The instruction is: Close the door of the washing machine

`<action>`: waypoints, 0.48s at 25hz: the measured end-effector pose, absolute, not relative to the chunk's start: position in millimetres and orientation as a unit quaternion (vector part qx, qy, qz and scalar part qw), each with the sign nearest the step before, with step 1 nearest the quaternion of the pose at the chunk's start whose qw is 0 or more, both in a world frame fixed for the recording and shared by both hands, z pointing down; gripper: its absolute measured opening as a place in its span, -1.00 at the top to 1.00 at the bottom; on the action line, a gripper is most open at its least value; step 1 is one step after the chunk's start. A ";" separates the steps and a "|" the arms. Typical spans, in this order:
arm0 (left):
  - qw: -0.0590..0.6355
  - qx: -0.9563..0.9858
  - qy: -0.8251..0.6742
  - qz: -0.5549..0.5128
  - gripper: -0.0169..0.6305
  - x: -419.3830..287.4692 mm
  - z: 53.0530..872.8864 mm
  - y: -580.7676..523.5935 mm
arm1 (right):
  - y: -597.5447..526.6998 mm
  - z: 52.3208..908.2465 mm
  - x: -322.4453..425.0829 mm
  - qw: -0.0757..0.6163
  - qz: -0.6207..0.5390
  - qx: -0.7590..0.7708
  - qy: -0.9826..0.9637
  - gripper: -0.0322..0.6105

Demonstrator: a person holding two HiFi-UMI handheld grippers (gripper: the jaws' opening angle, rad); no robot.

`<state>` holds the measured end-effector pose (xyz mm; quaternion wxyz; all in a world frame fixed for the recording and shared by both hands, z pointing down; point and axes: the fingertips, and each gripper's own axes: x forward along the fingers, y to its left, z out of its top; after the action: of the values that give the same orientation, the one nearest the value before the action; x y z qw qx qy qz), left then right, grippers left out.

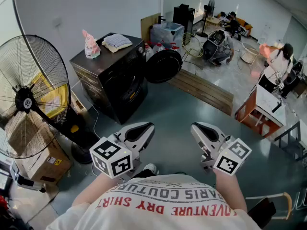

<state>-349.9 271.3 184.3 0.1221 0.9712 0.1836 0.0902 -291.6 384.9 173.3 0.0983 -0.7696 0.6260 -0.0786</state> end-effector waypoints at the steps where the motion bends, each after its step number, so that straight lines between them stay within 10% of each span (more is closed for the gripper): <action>1: 0.122 0.971 0.186 0.092 0.81 -349.0 184.7 275.9 | 389.5 173.7 -292.0 0.097 -0.079 -0.770 0.625 0.83; 12: 0.109 0.967 0.205 0.104 0.81 -320.3 188.2 301.3 | 417.4 180.1 -266.8 0.101 -0.087 -0.783 0.607 0.83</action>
<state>-320.3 301.3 188.2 0.1091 0.9671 0.2049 0.1036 -266.8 417.4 180.1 0.1011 -0.7831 0.6074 -0.0868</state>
